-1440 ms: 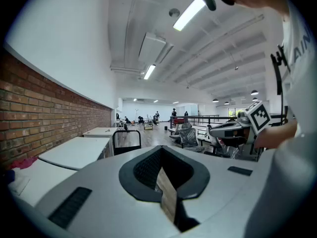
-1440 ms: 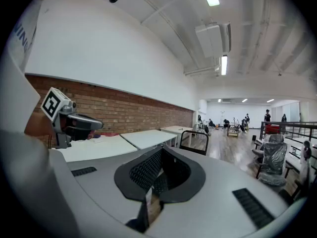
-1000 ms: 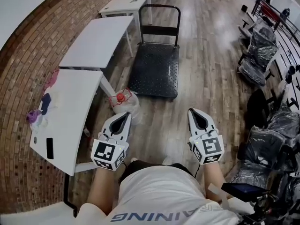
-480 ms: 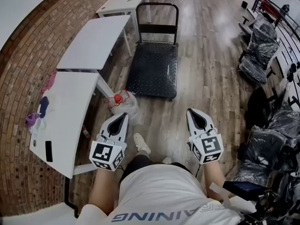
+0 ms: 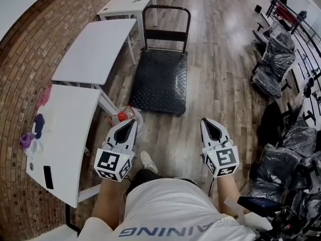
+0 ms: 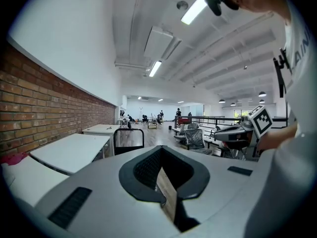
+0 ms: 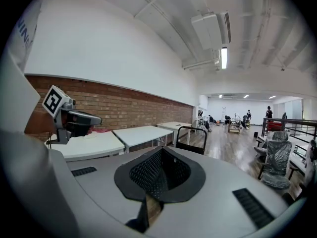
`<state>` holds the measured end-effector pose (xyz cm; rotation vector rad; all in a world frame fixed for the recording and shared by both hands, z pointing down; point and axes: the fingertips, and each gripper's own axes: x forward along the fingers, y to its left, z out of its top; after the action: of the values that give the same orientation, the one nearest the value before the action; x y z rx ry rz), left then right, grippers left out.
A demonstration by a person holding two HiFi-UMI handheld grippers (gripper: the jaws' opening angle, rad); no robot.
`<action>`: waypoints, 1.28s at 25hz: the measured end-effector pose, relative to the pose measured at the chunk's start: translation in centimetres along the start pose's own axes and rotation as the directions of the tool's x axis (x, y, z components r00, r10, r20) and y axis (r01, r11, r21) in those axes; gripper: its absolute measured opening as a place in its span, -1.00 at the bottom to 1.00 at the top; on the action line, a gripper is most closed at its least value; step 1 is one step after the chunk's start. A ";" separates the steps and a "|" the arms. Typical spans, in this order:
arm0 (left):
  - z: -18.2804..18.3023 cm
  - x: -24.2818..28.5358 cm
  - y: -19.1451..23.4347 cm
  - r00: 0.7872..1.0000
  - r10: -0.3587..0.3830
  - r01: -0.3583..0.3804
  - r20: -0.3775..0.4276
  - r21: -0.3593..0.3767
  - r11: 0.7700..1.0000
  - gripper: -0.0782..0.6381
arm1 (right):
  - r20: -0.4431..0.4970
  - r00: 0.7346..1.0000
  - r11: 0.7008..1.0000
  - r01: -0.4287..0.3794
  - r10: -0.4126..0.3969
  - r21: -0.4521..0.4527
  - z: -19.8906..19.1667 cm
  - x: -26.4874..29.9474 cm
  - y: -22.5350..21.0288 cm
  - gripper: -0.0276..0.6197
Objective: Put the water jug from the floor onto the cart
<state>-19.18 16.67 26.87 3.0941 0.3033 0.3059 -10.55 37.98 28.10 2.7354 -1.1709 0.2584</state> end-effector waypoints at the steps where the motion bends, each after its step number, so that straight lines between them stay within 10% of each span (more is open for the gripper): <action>1: 0.1 0.5 1.1 1.000 0.005 -0.005 -0.001 -0.004 1.000 -0.78 | -0.001 1.000 1.000 -0.006 0.006 -0.002 0.3 1.2 0.2 -0.90; 22: -1.5 1.0 24.8 0.976 0.219 -0.219 -0.008 -0.103 0.970 -0.78 | -0.068 0.988 0.985 -0.145 0.139 -0.089 6.7 22.2 9.4 -0.90; 32: -2.7 -1.7 28.8 0.914 0.405 -0.403 -0.010 -0.114 0.908 -0.78 | -0.043 0.946 0.934 -0.325 0.322 -0.150 9.8 30.7 12.9 -0.90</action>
<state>-15.84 -11.95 30.20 3.0162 -0.3536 0.2940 1.90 5.62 26.21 2.3936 -1.5651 0.2182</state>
